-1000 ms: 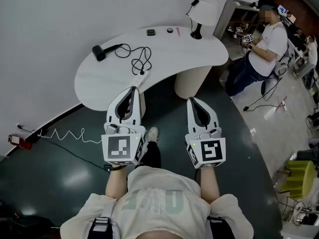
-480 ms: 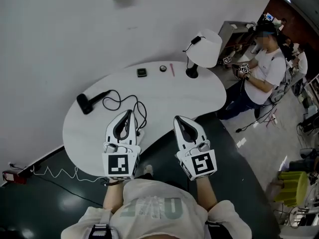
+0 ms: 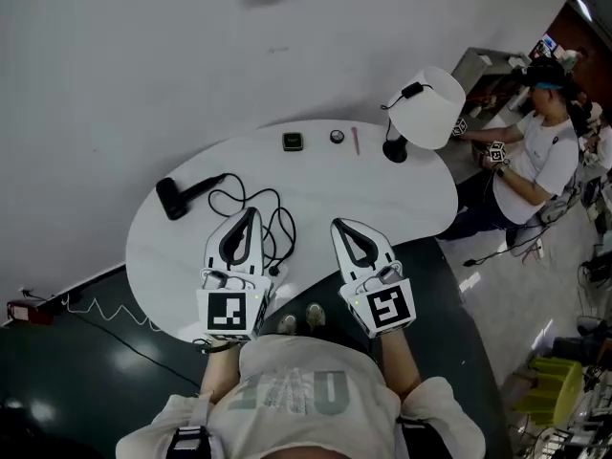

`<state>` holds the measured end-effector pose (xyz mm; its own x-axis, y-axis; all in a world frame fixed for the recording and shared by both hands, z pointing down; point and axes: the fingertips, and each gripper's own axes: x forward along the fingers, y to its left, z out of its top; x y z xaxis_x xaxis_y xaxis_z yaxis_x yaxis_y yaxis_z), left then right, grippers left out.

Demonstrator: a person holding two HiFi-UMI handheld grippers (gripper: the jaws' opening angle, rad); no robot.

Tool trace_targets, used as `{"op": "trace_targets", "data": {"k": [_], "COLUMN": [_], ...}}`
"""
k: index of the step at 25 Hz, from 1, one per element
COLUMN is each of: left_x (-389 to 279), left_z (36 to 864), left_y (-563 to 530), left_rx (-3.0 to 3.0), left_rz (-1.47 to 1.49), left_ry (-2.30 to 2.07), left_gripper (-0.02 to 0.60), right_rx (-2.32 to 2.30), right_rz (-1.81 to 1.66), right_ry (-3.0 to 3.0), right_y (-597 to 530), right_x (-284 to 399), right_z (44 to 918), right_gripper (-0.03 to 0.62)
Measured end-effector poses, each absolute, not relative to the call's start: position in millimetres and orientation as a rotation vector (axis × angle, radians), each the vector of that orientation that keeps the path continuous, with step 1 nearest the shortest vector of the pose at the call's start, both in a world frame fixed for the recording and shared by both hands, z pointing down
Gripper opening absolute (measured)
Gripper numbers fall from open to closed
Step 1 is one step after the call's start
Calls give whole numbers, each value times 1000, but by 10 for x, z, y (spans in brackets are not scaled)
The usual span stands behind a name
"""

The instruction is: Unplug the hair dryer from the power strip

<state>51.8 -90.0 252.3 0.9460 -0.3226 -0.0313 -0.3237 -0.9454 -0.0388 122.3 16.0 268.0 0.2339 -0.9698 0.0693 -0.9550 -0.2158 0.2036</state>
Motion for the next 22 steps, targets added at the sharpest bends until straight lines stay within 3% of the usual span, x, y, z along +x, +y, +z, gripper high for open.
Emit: {"op": "trace_targets", "data": {"k": [6,11,12,13,15,22], "left_x": [507,441,417,392,350,118], "left_z": [2509,2604,2617,2635,2694,3199], "left_y": [-1036,-1086,-1104,-1117,-1139,-1093], "left_rx": [-3041,-3020,-3014,-3013,-3022,-2994], "left_rz": [21,-39,-30,-18,-8,-197], "left_ry": [658,755,777,796,828,998], "left_gripper": [3,3,3,3,3,3], "right_rx": [2067,1519,1396,1293,1126,605], "right_rz": [-174,203,263,306,357,230], "right_ry": [-1955,-2358,-2416,-2452,-2450,-2254], "right_y": [-64,-69,-35,6,80,192], "right_x": [1236,796,691,609,525,557], "right_z": [2725,3216,3343,3481,3794,4987], "right_gripper": [5,5,35,134,191,223]}}
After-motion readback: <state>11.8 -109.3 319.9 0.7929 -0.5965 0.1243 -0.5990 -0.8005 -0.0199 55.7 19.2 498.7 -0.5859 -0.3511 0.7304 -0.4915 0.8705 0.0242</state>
